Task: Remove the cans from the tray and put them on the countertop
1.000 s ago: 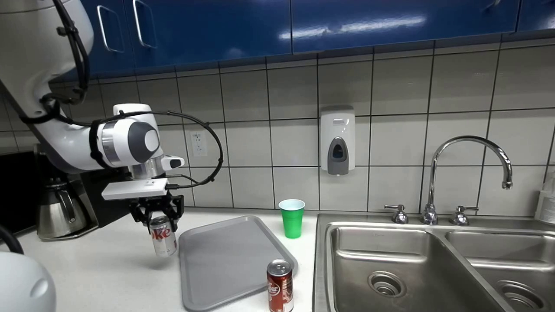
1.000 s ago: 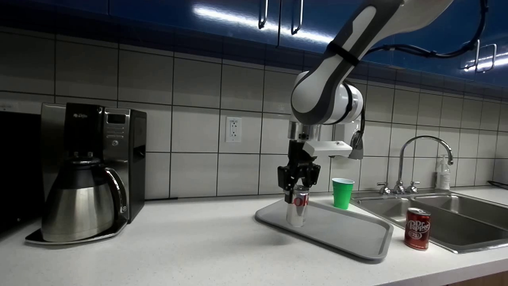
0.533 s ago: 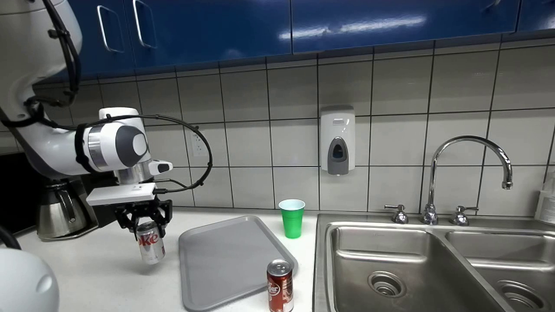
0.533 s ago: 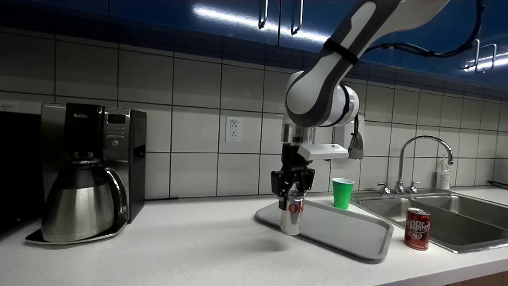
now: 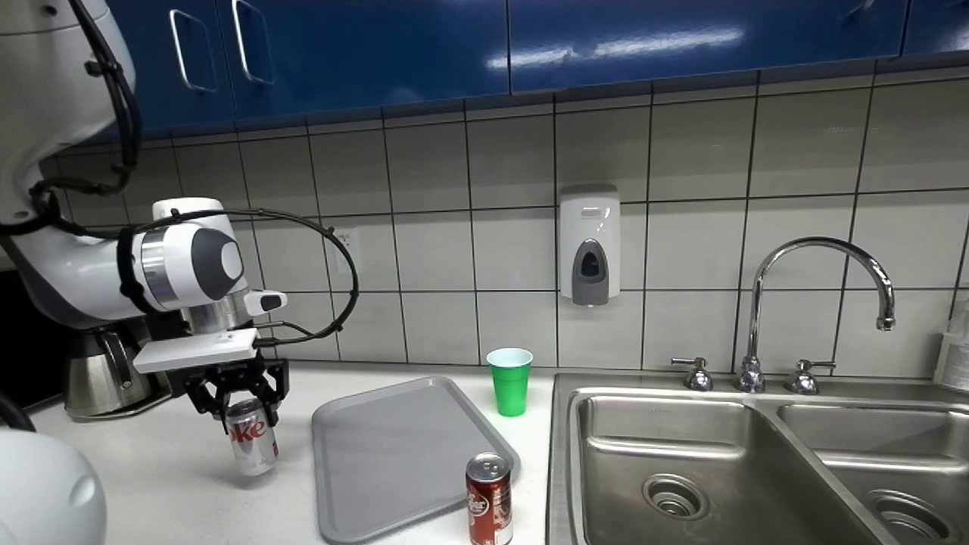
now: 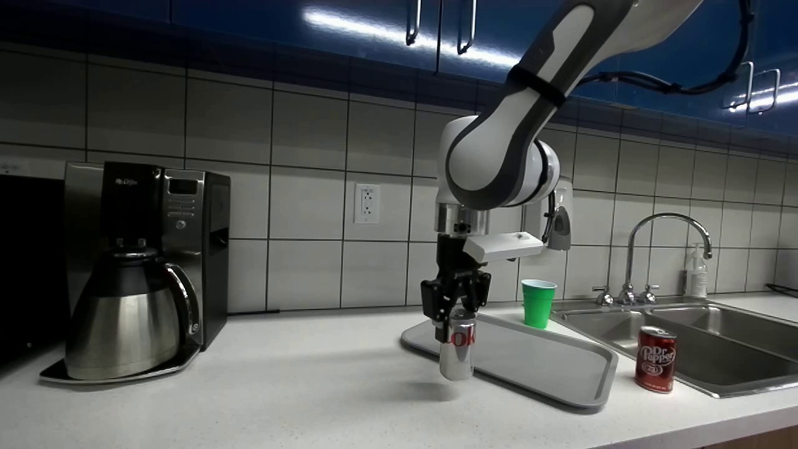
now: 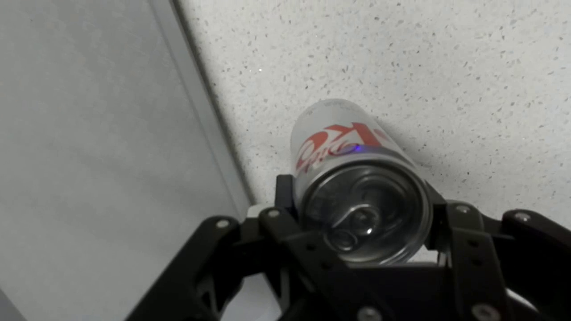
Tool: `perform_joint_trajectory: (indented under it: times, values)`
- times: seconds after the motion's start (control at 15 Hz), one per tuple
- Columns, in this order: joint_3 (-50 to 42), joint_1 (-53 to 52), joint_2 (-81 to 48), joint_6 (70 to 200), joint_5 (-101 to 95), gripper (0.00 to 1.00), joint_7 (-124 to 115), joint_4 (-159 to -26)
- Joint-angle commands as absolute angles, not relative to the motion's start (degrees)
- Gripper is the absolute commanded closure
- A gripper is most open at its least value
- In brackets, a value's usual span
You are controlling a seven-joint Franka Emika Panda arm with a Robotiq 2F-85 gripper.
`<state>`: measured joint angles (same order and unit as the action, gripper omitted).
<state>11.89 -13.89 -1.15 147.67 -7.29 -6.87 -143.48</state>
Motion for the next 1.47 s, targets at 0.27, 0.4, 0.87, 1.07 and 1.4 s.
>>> perform_joint_trajectory:
  times: [0.27, 0.4, 0.87, 1.07, 1.4]
  values:
    - [12.5, -14.7, -2.9, 146.9, -12.1, 0.62, -11.7, -142.8]
    - [12.5, -14.9, -3.5, 147.0, -12.5, 0.62, -12.0, -142.7]
    - [12.1, -15.4, -4.9, 146.9, -13.9, 0.62, -14.2, -142.3]
    - [12.1, -15.5, -4.8, 146.5, -13.9, 0.16, -14.6, -142.4]
    - [12.3, -15.4, -4.0, 146.2, -12.6, 0.00, -13.7, -142.8]
